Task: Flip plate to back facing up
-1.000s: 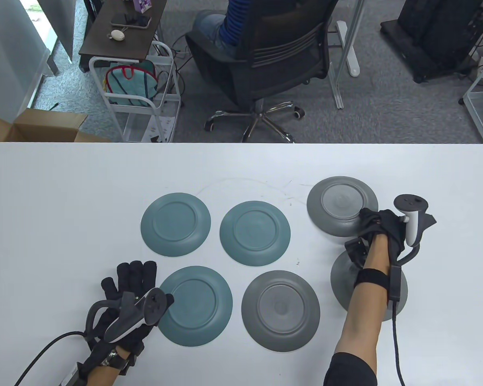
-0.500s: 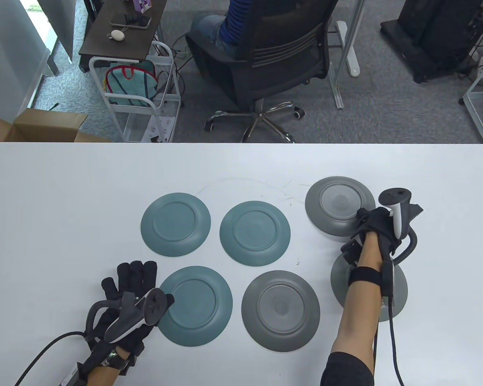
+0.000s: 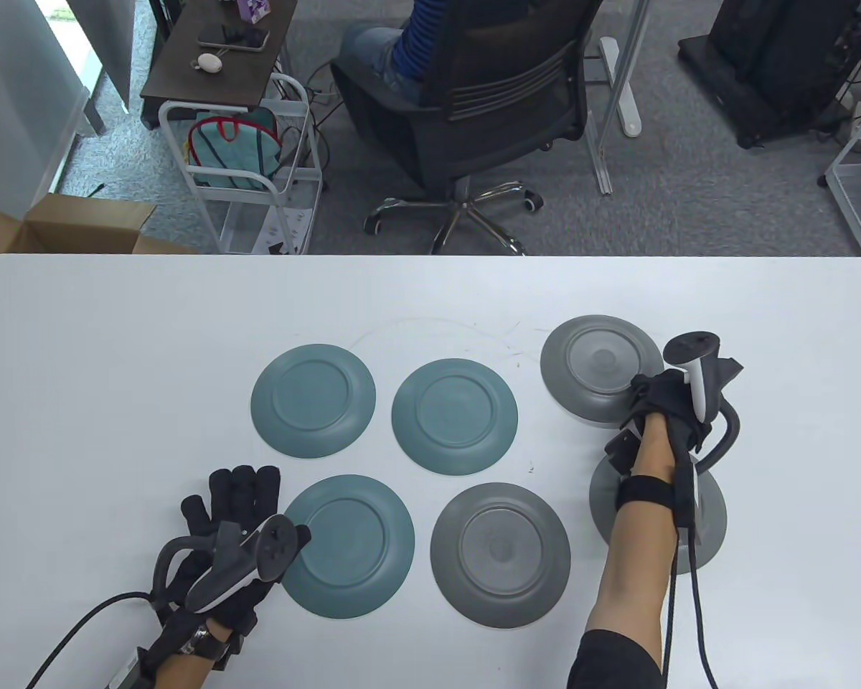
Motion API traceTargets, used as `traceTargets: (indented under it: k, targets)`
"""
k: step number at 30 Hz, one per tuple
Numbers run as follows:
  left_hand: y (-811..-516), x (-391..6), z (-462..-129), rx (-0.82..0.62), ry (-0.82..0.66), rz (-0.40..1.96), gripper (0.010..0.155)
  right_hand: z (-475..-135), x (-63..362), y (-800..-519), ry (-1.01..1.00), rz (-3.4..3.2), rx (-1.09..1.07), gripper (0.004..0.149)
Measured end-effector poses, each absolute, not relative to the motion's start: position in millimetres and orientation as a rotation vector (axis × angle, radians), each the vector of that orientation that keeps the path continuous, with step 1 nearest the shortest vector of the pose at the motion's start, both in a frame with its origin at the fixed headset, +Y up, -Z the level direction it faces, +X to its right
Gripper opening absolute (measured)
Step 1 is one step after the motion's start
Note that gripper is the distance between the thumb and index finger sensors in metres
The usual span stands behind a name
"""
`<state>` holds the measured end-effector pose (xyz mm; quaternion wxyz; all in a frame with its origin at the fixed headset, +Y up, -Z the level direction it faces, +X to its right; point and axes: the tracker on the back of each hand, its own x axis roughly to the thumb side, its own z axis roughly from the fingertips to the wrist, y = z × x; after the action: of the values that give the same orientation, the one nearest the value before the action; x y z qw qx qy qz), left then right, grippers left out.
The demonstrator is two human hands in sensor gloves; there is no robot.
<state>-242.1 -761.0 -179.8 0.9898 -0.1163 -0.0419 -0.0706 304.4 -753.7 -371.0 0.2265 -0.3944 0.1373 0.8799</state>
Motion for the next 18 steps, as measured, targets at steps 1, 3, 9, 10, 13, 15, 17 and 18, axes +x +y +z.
traceTargets:
  k: [1, 3, 9, 10, 13, 15, 17, 18]
  targets:
    - [-761, -242, -180, -0.233, -0.085, -0.139, 0.088, -371, 304, -753, 0.383, 2.431, -1.086, 0.068]
    - [-761, -242, -180, -0.233, -0.085, -0.14, 0.088, -371, 303, -753, 0.391, 2.436, -1.075, 0.068]
    - [-761, -241, -179, -0.236, -0.092, -0.131, 0.089, -368, 292, -738, 0.336, 2.519, -1.01, 0.07]
    - [-762, -241, -179, -0.236, -0.094, -0.128, 0.088, -367, 289, -732, 0.333, 2.553, -0.984, 0.07]
    - [-762, -240, -179, -0.237, -0.102, -0.121, 0.089, -362, 280, -720, 0.298, 2.634, -0.923, 0.072]
    - [-761, -239, -178, -0.235, -0.109, -0.116, 0.089, -356, 271, -710, 0.271, 2.704, -0.848, 0.074]
    - [-761, -238, -177, -0.234, -0.116, -0.115, 0.088, -350, 262, -703, 0.254, 2.757, -0.782, 0.075]
    - [-761, -237, -177, -0.236, -0.12, -0.111, 0.089, -346, 258, -699, 0.248, 2.783, -0.742, 0.076]
